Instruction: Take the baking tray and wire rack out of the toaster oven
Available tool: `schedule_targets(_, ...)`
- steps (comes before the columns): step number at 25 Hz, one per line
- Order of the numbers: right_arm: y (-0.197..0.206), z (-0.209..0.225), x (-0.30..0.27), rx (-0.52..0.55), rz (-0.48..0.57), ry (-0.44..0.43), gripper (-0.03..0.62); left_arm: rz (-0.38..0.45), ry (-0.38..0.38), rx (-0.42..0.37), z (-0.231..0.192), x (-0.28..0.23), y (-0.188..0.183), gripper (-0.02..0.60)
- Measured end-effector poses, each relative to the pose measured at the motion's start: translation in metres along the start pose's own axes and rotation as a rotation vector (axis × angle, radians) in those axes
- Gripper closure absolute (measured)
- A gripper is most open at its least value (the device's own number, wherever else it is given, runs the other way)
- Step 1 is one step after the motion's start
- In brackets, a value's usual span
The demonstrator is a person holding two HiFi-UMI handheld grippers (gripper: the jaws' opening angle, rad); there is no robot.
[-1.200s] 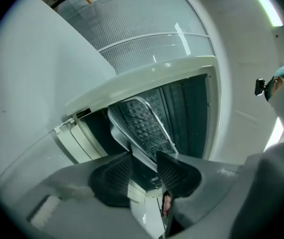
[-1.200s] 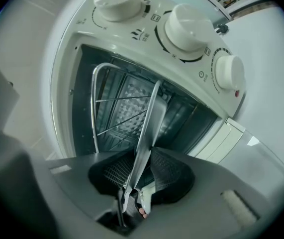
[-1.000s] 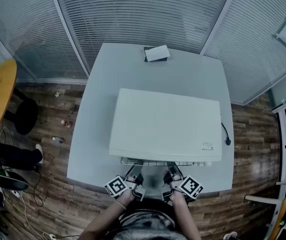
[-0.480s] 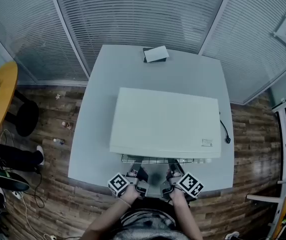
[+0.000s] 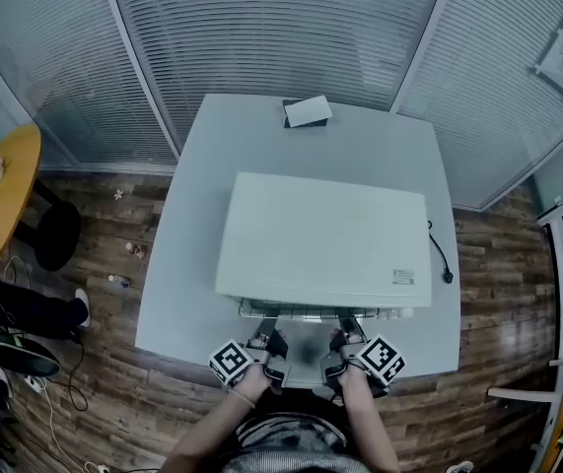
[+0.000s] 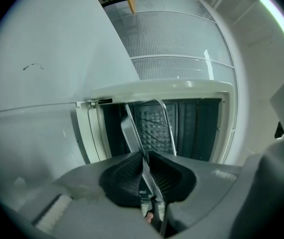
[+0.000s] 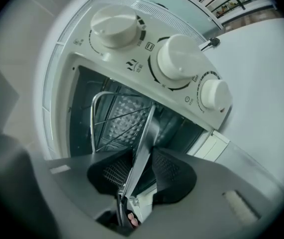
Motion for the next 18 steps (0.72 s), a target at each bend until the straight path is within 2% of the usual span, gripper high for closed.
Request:
schedule_targets(4, 0.001, -0.001, 0.009, -0.023, -0.003, 0.002, 0.474, 0.014, 0.018, 0.008, 0.001, 0.008, 0.003, 0.537)
schedule_targets(12, 0.007, -0.002, 0.034, -0.048, -0.026, -0.003, 0.480, 0.024, 0.006, -0.001, 0.004, 0.033, 0.007, 0.537)
schedule_targets(18, 0.009, -0.001, 0.052, -0.053, -0.045, -0.017, 0.489, 0.052, -0.005, -0.036, 0.004, 0.053, 0.016, 0.523)
Point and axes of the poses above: the fingertips, and each gripper's own axes: x backward along the fingers, z to its right, y out of its underside, the point moved 7 cm from there along x, backward along the fingers, and after that the axes turned 11 degrees about z, right-handed, at the moved point
